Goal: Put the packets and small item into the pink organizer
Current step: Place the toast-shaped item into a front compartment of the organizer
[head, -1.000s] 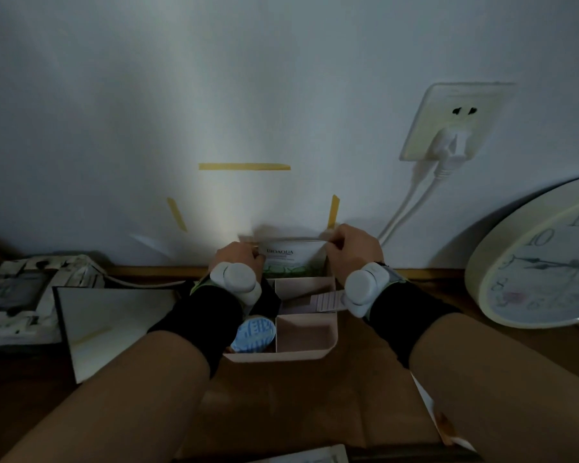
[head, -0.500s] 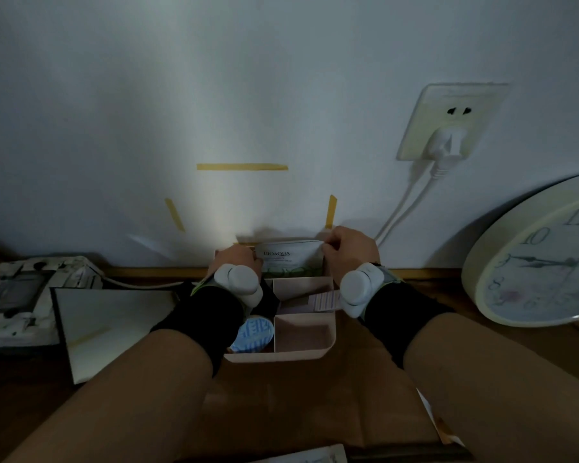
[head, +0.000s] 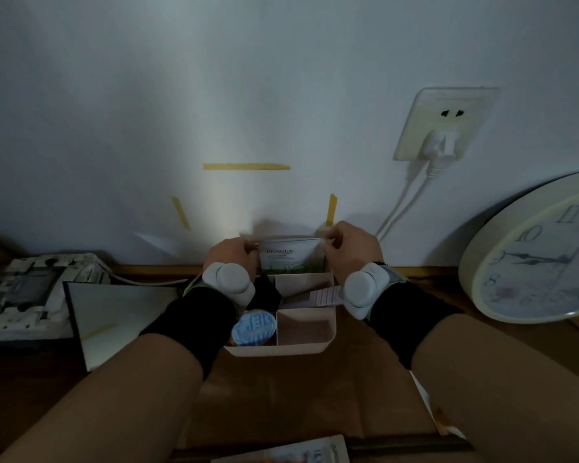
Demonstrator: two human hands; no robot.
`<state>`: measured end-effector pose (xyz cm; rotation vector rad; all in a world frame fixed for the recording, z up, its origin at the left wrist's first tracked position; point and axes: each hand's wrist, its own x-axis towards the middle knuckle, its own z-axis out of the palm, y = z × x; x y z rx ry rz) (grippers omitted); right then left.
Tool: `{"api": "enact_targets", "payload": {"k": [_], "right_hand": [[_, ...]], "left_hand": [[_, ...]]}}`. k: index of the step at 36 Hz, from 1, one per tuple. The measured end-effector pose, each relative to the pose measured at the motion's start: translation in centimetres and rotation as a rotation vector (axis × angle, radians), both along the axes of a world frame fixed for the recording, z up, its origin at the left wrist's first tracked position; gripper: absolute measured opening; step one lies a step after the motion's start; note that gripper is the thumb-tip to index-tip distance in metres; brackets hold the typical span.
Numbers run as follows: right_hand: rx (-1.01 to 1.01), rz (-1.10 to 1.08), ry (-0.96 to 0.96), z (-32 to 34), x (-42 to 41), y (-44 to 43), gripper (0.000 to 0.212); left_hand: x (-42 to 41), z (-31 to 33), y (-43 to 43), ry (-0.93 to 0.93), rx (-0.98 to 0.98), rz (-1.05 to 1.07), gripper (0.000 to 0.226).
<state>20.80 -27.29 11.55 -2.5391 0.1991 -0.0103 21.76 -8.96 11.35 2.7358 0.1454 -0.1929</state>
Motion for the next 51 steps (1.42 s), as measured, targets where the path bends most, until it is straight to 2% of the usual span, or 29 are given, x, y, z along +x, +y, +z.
{"api": "enact_targets", "payload": {"k": [4,6,15,19,26,29,31,34,36,39,42,44,46,48,51], "right_hand": [[0.075,-0.038,-0.107,1.2,-1.6,-0.4,0.019],[0.113,-0.081,-0.153,1.7,-2.9,-1.0,0.016],[0.163,-0.179,-0.136,1.3,-9.3,-5.4,0.013],[0.136,-0.219,-0.114,0.0,-12.7,-8.6,0.012],[0.062,-0.307,0.169,-3.6,-17.7,-14.2,0.014],[-0.004,-0.306,0.216,-5.2,-19.5,-16.1,0.016],[-0.029,-0.297,0.273,-6.2,-20.1,-16.5,0.025],[-0.05,-0.164,0.42,-7.8,-20.9,-16.9,0.046],[-0.122,-0.083,0.45,-8.5,-21.3,-17.1,0.053],[-0.259,0.031,0.451,-9.2,-21.3,-17.2,0.048],[-0.288,0.073,0.476,-8.8,-21.2,-16.9,0.039],[-0.221,0.024,0.396,-8.1,-21.1,-16.4,0.037],[-0.058,-0.006,0.304,-7.0,-20.9,-15.8,0.04],[0.114,0.03,0.299,-5.6,-20.4,-15.1,0.044],[0.283,0.087,0.322,-4.0,-19.4,-14.4,0.042]], "left_hand": [[-1.2,0.2,0.0,-0.142,-0.236,0.14,0.021],[-2.1,0.4,-0.4,-0.173,-0.295,0.138,0.017],[-7.4,0.2,-6.7,-0.17,-0.409,-0.105,0.011],[-10.0,-0.8,-10.5,-0.104,-0.434,-0.182,0.015],[-13.0,-4.4,-15.3,0.089,-0.377,-0.368,0.028],[-14.0,-6.7,-16.6,0.179,-0.361,-0.364,0.033],[-14.5,-7.9,-16.9,0.215,-0.355,-0.34,0.035],[-15.3,-9.1,-17.1,0.244,-0.327,-0.32,0.036],[-15.8,-9.8,-17.5,0.259,-0.326,-0.311,0.036],[-16.3,-10.3,-17.7,0.273,-0.324,-0.283,0.036],[-16.7,-9.9,-17.7,0.27,-0.359,-0.25,0.039],[-16.7,-9.1,-17.7,0.262,-0.417,-0.247,0.048],[-16.8,-7.9,-17.9,0.282,-0.474,-0.286,0.063],[-16.8,-6.6,-18.0,0.317,-0.549,-0.346,0.072],[-16.4,-5.2,-17.6,0.405,-0.733,-0.316,0.071]]}}
